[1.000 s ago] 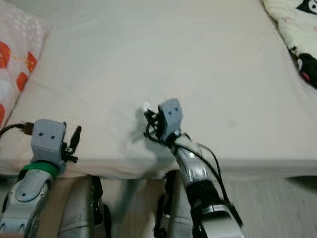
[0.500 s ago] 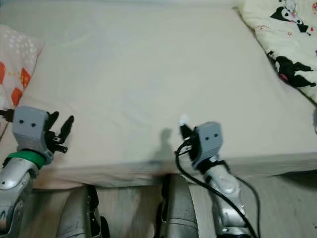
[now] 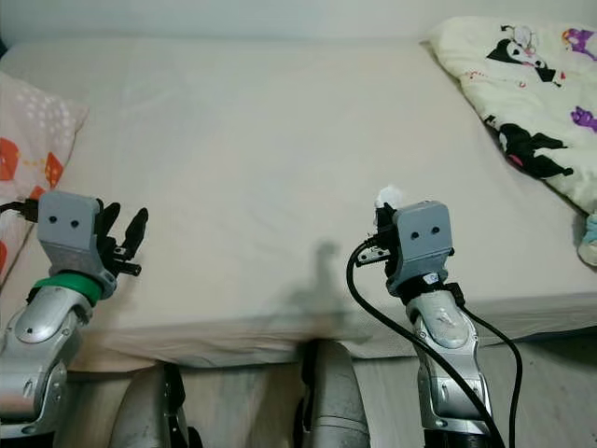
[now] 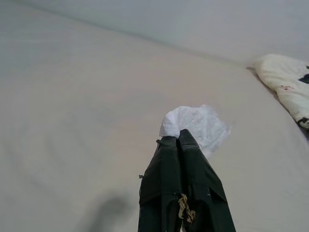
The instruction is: Clean up the room
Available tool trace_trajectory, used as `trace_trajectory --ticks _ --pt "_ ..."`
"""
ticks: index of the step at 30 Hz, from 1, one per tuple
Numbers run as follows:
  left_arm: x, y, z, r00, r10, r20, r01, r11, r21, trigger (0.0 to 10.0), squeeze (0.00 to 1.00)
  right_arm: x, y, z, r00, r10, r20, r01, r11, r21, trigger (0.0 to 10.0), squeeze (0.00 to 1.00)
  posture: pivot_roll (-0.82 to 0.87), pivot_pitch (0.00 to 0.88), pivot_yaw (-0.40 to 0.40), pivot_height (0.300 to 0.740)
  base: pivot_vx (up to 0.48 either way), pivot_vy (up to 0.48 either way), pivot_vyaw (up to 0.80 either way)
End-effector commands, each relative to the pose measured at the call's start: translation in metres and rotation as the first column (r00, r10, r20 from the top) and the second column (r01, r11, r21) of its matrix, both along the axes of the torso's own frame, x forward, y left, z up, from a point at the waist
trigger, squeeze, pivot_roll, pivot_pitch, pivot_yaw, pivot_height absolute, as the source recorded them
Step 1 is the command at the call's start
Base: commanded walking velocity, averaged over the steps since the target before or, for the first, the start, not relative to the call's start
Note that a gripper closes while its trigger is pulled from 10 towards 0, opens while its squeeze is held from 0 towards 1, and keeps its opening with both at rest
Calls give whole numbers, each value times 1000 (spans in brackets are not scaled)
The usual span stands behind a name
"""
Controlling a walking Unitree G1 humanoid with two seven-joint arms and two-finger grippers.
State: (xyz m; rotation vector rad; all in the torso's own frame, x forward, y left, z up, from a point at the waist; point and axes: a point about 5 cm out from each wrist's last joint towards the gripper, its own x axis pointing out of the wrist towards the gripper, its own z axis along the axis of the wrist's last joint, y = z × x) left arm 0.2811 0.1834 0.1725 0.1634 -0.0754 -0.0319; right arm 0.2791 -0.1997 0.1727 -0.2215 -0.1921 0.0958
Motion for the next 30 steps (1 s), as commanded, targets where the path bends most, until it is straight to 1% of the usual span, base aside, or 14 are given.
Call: trace_trajectory --ticks 1,11,17,20,22,26,28,30 --pt "2 -2 -1 1000 -1 5 1 1000 -3 10000 0 0 -2 4 1000 -17 5 17 1000 9 10000 0 -109 25 26 642 0 0 0" --pt "6 -5 1 1000 -3 15 3 1000 -8 10000 0 0 -1 3 1000 -27 -9 27 999 25 10000 0 -113 28 27 671 0 0 0" --pt "8 -9 0 1000 -12 12 12 1000 -14 10000 0 -2 -1 -1 999 -33 -27 34 999 37 10000 0 -111 35 33 699 0 0 0" --pt "8 -9 0 1000 -12 10 13 1000 -17 10000 0 -2 0 -2 999 -34 -32 36 998 44 10000 0 -110 37 36 709 0 0 0" --pt "8 -8 0 1000 -13 8 13 1000 -20 10000 0 -3 1 -3 999 -36 -36 37 998 51 10000 0 -110 38 37 723 0 0 0" --pt "8 -8 0 1000 -14 8 14 1000 -22 10000 0 -3 2 -4 999 -35 -38 37 998 55 10000 0 -110 44 41 733 0 0 0" --pt "9 -9 0 1000 -17 7 17 1000 -25 10000 0 -4 3 -5 999 -33 -43 36 998 59 10000 0 -109 46 43 740 0 0 0" --pt "9 -10 0 1000 -18 7 18 999 -26 10000 0 -4 6 -8 998 -7 -62 12 997 78 10000 0 -109 49 44 740 0 0 0"
